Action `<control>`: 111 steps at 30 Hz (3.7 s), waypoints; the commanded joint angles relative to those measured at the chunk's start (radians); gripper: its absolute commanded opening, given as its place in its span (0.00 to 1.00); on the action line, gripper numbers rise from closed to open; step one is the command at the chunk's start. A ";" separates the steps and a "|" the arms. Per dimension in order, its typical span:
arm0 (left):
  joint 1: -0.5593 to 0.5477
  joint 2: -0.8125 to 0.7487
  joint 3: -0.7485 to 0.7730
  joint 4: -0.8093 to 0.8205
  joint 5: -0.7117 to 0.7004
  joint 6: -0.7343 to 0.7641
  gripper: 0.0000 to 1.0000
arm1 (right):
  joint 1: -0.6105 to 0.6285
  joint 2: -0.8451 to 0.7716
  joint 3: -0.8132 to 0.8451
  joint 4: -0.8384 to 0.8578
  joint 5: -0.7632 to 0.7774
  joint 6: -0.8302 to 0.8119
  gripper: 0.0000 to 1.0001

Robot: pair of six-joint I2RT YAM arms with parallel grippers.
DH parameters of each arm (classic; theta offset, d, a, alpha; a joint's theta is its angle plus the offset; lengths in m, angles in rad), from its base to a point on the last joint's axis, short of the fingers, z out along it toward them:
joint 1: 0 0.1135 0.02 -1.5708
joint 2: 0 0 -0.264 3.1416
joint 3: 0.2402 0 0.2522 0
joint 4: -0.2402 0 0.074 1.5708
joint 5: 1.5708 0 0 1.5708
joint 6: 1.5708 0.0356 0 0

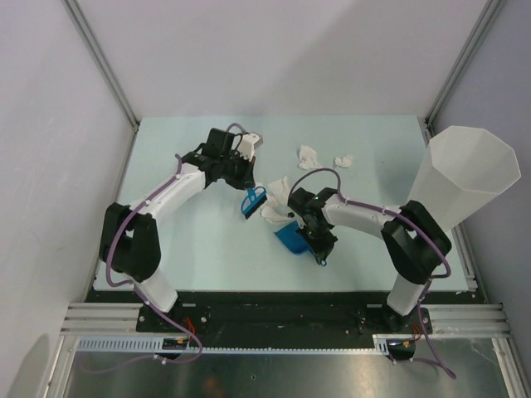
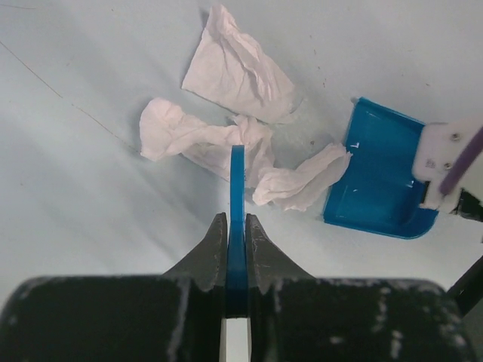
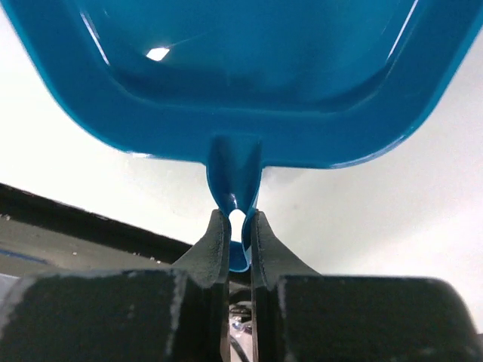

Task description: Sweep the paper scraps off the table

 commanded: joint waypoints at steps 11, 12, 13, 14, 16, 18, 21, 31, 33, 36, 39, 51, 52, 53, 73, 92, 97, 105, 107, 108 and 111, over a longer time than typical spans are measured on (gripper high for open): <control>-0.071 0.074 0.044 0.014 0.353 -0.016 0.00 | 0.064 0.093 0.034 0.221 0.020 -0.076 0.00; -0.074 0.054 0.035 0.014 0.385 -0.030 0.00 | 0.065 0.087 0.034 0.231 0.020 -0.073 0.00; -0.077 0.033 0.028 0.016 0.412 -0.033 0.00 | 0.070 0.075 0.034 0.237 0.020 -0.065 0.00; -0.079 -0.010 0.019 0.014 0.420 -0.036 0.00 | 0.076 0.070 0.034 0.244 0.021 -0.062 0.00; -0.079 -0.047 -0.021 0.014 0.405 -0.024 0.00 | 0.081 0.060 0.037 0.229 0.023 -0.056 0.00; -0.076 -0.087 -0.057 0.011 0.339 -0.001 0.00 | 0.079 0.049 0.048 0.197 0.037 -0.034 0.00; -0.065 -0.121 -0.077 0.010 0.304 0.015 0.00 | 0.082 0.021 0.052 0.116 0.047 0.004 0.00; -0.004 -0.116 -0.039 0.010 0.210 0.035 0.00 | 0.110 -0.100 0.055 -0.053 -0.012 0.070 0.00; 0.013 -0.116 -0.033 0.010 0.187 0.041 0.00 | 0.108 -0.105 0.055 -0.081 -0.018 0.073 0.00; 0.036 -0.122 -0.039 0.011 0.144 0.059 0.00 | 0.104 -0.112 0.055 -0.125 -0.057 0.071 0.00; 0.044 -0.121 -0.070 0.008 0.112 0.078 0.00 | 0.084 -0.086 0.055 -0.141 -0.123 0.036 0.00; 0.044 -0.053 -0.098 0.017 0.143 0.085 0.00 | -0.001 0.095 0.103 -0.098 -0.086 0.008 0.13; 0.044 -0.053 -0.099 0.018 0.146 0.084 0.00 | 0.007 0.089 0.103 -0.082 -0.078 0.013 0.16; 0.044 -0.055 -0.101 0.018 0.147 0.084 0.00 | 0.010 0.083 0.101 -0.076 -0.071 0.019 0.21; 0.044 -0.084 -0.119 0.024 0.215 0.082 0.00 | 0.148 -0.192 -0.181 0.281 0.262 0.354 0.95; 0.044 -0.074 -0.096 0.027 0.204 0.078 0.00 | 0.193 -0.221 -0.324 0.328 0.275 0.412 0.02; 0.046 -0.047 -0.019 0.028 0.149 0.108 0.00 | 0.176 -0.250 -0.213 0.234 0.252 0.326 0.00; 0.046 -0.026 0.028 0.028 0.132 0.104 0.00 | 0.111 -0.096 -0.043 0.065 0.113 0.115 0.00; 0.046 -0.006 0.022 0.028 0.138 0.096 0.00 | 0.073 -0.069 -0.005 0.019 0.106 0.099 0.00; 0.044 0.000 0.021 0.028 0.149 0.085 0.00 | 0.065 -0.051 0.005 0.011 0.100 0.091 0.00; 0.036 0.031 0.011 0.028 0.181 0.073 0.00 | 0.061 -0.036 0.023 0.014 0.092 0.061 0.00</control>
